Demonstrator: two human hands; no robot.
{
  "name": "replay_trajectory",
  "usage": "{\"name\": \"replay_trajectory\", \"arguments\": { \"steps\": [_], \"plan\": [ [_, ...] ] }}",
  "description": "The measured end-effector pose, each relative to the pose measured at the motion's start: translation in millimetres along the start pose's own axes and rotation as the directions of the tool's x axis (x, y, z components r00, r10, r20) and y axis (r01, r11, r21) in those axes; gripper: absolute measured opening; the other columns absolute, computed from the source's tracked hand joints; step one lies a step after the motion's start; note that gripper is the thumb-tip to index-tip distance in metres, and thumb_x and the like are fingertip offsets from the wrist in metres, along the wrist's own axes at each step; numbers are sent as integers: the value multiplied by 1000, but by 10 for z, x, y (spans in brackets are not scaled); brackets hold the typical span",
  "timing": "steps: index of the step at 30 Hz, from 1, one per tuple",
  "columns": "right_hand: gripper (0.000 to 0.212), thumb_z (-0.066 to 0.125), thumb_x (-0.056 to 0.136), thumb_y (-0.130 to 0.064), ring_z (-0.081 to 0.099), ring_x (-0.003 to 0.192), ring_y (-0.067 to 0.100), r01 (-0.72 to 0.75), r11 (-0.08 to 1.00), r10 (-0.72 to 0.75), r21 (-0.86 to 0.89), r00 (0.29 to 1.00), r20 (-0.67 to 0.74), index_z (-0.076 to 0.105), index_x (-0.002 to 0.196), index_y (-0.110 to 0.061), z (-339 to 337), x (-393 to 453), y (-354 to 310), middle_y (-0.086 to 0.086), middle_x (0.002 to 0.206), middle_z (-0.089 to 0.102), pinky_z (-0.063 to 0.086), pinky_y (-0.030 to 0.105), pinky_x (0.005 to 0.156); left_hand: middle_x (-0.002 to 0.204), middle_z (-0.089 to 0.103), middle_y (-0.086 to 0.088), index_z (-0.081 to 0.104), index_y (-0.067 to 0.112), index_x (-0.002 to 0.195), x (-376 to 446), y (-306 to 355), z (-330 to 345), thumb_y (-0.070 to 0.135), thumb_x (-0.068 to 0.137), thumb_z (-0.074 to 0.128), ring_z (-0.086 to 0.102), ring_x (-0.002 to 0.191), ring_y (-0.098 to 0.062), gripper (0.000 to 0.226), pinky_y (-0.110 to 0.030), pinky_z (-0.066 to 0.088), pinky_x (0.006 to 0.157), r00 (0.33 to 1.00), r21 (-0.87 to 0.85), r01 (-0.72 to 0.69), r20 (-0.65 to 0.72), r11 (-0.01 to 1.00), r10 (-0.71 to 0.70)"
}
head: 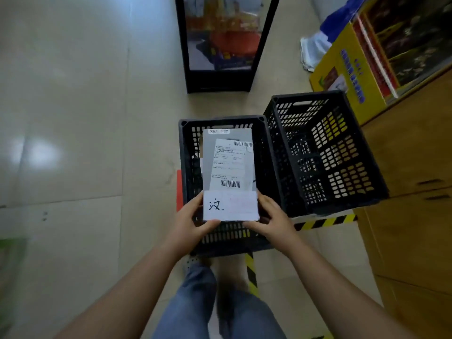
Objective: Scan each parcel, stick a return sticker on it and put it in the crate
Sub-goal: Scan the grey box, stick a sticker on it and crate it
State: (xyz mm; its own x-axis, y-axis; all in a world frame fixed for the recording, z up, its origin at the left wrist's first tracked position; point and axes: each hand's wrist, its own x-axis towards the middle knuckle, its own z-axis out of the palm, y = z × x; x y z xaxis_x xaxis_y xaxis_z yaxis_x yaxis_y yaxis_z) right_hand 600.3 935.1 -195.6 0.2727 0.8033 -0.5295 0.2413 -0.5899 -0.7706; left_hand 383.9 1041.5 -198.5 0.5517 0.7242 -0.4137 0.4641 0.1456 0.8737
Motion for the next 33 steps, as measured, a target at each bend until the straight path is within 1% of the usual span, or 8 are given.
{"name": "replay_trajectory", "arguments": {
  "steps": [7,13,18,21,23,26,28,33],
  "plan": [
    [86,79,79,-37,35,136,8,-81,995,87,-53,988,129,31,150,-42,-9,371,645,-16,152,33,33,36,112,111,64,16,47,28,137,124,-487,522,9,79,78,58,97,18,68,-2,45,74,975,-31,198,-95,980,-200],
    [83,78,78,-36,44,130,6,-99,990,120,-100,964,237,33,148,-44,59,624,1117,-14,145,46,41,28,103,116,67,13,48,35,138,183,-873,844,11,76,81,63,102,7,75,-20,53,92,939,-54,309,-144,949,-314],
    [81,77,79,-28,48,125,11,-128,982,163,-141,948,275,34,148,-36,187,824,1331,-11,141,50,43,32,102,122,63,9,44,26,141,347,-1099,937,7,74,81,61,99,0,78,-7,46,76,917,24,383,-131,924,-377],
    [80,75,79,-24,50,126,13,-127,980,166,-154,945,281,35,148,-33,294,890,1433,-7,141,51,45,35,105,123,62,9,43,25,141,387,-1223,922,11,74,81,60,101,-7,78,-19,48,85,915,109,395,-134,912,-380],
    [82,76,79,-23,48,125,10,-122,980,164,-160,944,285,35,149,-33,343,889,1472,-9,141,49,45,21,97,122,64,8,43,27,140,378,-1308,888,14,73,82,63,101,-8,78,-27,52,89,914,125,400,-128,908,-385],
    [85,78,80,-20,42,119,3,-99,979,151,-179,939,310,32,150,-34,364,852,1487,-14,133,43,33,4,85,112,63,16,44,31,139,310,-1358,848,11,74,82,62,92,6,77,-9,50,75,911,109,411,-99,905,-401],
    [86,77,81,-19,39,117,0,-111,977,167,-183,929,330,28,151,-33,385,833,1482,-16,129,38,31,8,90,111,61,18,41,31,141,277,-1391,830,11,75,81,59,91,13,80,-5,47,73,907,110,421,-85,900,-413],
    [83,73,83,-14,40,123,4,-161,970,216,-183,916,338,29,151,-34,527,1005,1474,-11,138,42,31,15,96,119,62,9,32,31,146,472,-1436,858,12,75,79,58,100,-10,88,-23,44,80,899,184,439,-96,880,-428]
  ]
}}
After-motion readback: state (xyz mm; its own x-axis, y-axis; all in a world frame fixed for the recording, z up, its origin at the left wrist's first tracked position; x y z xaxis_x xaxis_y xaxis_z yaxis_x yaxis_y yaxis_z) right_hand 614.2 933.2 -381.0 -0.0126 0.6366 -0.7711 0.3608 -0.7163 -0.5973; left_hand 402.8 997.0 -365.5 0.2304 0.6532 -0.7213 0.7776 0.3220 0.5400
